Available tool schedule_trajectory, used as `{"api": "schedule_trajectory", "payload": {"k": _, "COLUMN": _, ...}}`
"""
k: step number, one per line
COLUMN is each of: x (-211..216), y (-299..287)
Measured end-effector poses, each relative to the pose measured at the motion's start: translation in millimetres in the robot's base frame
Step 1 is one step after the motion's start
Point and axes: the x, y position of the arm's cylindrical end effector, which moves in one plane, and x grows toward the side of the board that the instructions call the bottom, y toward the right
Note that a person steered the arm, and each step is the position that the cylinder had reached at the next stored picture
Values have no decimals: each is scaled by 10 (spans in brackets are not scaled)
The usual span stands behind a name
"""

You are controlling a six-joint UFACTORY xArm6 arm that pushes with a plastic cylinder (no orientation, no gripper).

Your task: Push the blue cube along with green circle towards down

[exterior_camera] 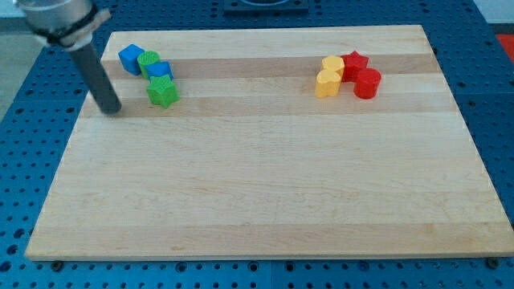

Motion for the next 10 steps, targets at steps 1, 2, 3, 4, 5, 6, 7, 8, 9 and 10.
{"api": "schedule_trajectory", "payload": {"k": 1, "x": -812, "y": 0}}
{"api": "schedule_trajectory", "payload": {"k": 2, "x": -944, "y": 1}}
{"api": "schedule_trajectory", "payload": {"k": 3, "x": -951, "y": 1}}
{"api": "schedule_trajectory", "payload": {"k": 4, "x": -1157, "y": -93}}
{"api": "schedule_trajectory", "payload": {"k": 5, "x": -1684, "y": -140}}
{"api": "schedule_trajectory", "payload": {"k": 6, "x": -1684, "y": 15}}
{"api": "schedule_trajectory", "payload": {"k": 7, "x": -1484, "y": 154}}
{"api": "schedule_trajectory", "payload": {"k": 8, "x": -932, "y": 301}}
{"api": "schedule_trajectory", "payload": {"k": 9, "x": 18, "y": 561}}
{"api": "schedule_trajectory", "payload": {"k": 10, "x": 800, "y": 674}}
